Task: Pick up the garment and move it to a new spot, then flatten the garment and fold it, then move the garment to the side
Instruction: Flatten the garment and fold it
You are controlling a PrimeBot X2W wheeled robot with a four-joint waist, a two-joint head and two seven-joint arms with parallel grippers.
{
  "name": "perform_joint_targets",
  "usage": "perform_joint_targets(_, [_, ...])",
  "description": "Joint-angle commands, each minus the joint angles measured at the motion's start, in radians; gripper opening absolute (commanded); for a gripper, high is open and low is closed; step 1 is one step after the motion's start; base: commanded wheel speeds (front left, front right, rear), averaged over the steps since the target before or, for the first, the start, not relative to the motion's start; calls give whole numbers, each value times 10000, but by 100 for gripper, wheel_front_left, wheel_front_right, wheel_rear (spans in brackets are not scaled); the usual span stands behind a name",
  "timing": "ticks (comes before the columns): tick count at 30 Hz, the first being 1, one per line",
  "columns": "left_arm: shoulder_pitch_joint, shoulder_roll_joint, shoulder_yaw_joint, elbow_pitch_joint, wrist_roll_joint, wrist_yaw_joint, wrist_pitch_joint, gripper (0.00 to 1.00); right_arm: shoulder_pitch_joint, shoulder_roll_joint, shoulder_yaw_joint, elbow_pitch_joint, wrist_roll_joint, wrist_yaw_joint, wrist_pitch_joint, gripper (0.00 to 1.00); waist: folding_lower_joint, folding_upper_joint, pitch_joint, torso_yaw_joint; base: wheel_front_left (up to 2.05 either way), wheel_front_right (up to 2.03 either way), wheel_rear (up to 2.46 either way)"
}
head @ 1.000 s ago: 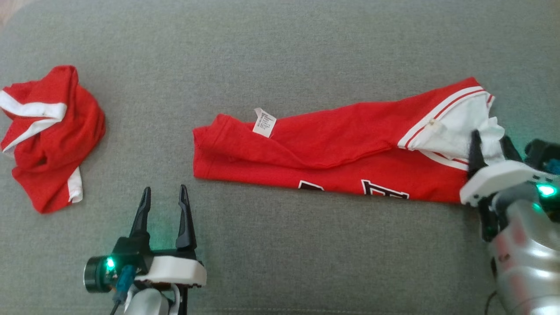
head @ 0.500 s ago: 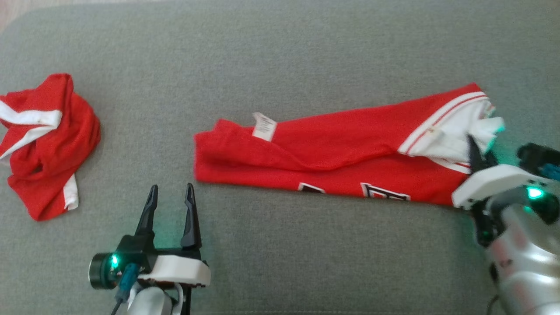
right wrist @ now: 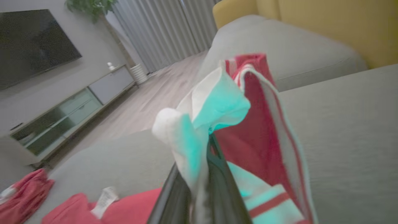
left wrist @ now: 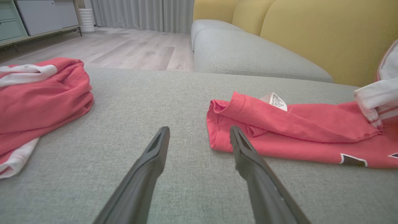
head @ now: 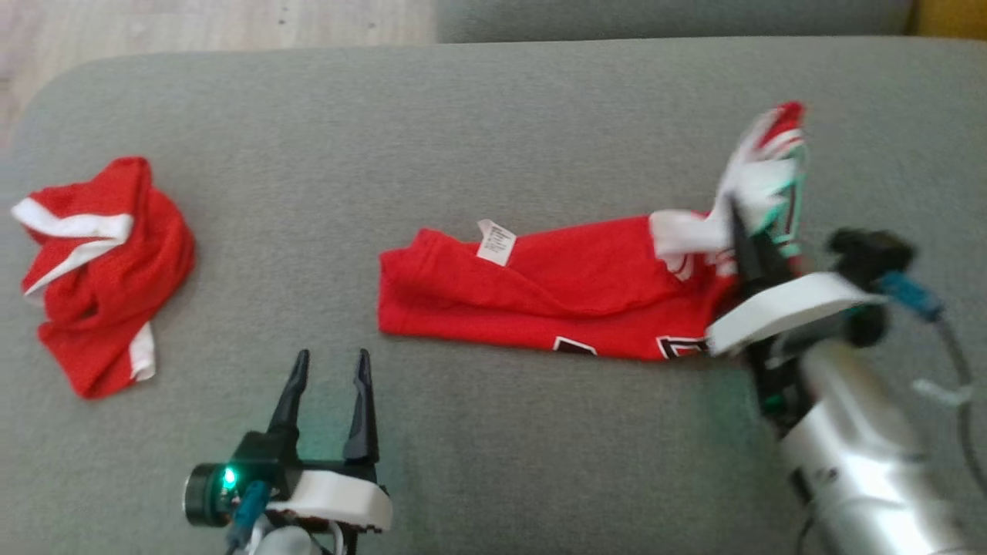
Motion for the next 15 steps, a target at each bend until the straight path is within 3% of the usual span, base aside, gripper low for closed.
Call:
perform_joint_targets(1, [-72,87,173,-234,-126,18,-51,100,17,206,689,-610,303,65,15,0,0,0,-100,301,0,0,0])
perform_joint_targets(8, [-41,87,-260,-98,-180,-19,-51,100,-174,544,2210,-1093,980,65,523,0,0,0,-165,1355,0,0,0])
perform_joint_targets(15, [-35,87,-884,19,-260,-18,-51,100,-663,845,2951,-127,1260,65,562,0,0,0,-196,2893,0,0,0])
